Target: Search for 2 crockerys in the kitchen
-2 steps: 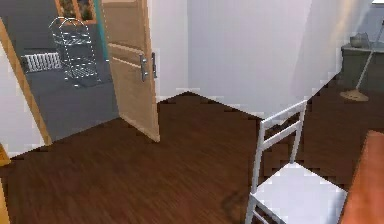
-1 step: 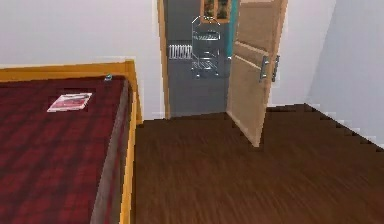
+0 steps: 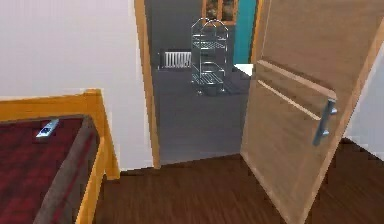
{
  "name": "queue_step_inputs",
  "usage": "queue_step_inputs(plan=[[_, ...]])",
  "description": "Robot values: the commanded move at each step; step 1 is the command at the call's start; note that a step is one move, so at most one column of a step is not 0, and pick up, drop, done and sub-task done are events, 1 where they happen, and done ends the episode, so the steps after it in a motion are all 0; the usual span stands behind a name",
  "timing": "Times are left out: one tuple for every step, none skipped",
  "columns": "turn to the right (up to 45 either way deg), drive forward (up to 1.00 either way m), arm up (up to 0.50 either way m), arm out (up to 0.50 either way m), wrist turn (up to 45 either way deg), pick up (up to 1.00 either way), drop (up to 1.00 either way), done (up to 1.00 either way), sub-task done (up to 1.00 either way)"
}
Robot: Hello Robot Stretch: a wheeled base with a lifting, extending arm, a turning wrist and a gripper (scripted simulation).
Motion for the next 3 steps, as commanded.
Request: queue_step_inputs(plan=[[0.0,1.00,0.00,0.00,0.0,0.00,0.00,0.00,0.00],[0.0,0.90,0.00,0.00,0.0,0.00,0.00,0.00,0.00],[45.0,0.00,0.00,0.00,0.0,0.00,0.00,0.00,0.00]])
